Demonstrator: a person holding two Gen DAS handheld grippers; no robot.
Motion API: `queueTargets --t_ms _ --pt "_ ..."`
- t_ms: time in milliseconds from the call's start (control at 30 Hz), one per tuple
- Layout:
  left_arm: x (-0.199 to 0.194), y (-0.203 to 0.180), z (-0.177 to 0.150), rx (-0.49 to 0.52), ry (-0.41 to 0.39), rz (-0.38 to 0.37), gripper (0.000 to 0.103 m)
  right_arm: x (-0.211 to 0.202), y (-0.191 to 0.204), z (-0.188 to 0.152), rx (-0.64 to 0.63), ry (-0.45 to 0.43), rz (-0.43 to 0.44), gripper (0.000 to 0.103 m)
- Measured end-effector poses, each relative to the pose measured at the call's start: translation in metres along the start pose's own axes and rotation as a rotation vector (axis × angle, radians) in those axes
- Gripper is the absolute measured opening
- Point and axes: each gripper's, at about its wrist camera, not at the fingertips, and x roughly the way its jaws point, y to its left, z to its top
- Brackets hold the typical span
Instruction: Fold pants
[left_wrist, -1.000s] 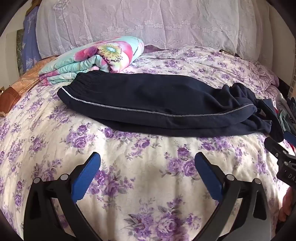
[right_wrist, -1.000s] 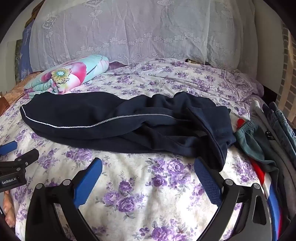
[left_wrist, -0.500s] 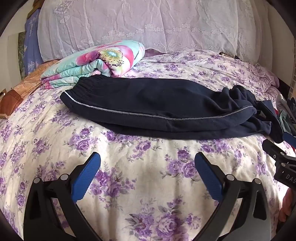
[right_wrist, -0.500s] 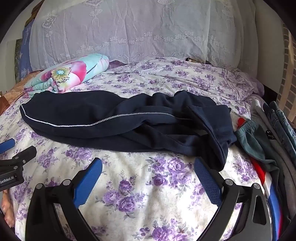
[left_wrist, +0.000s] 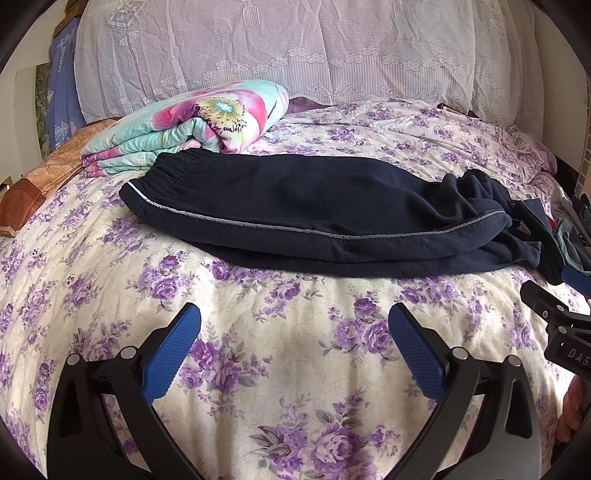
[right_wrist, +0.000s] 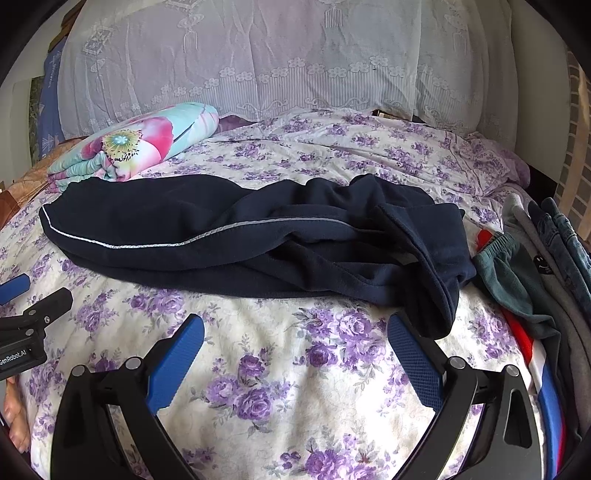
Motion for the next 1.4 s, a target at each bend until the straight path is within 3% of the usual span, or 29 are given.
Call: queueTargets --t_ms 1400 --pt "0.0006 0.0002 -0.0004 -0.002 0.001 -0.001 0.099 0.0040 -0.0002 -0.0020 0.008 0.030 0.006 0.100"
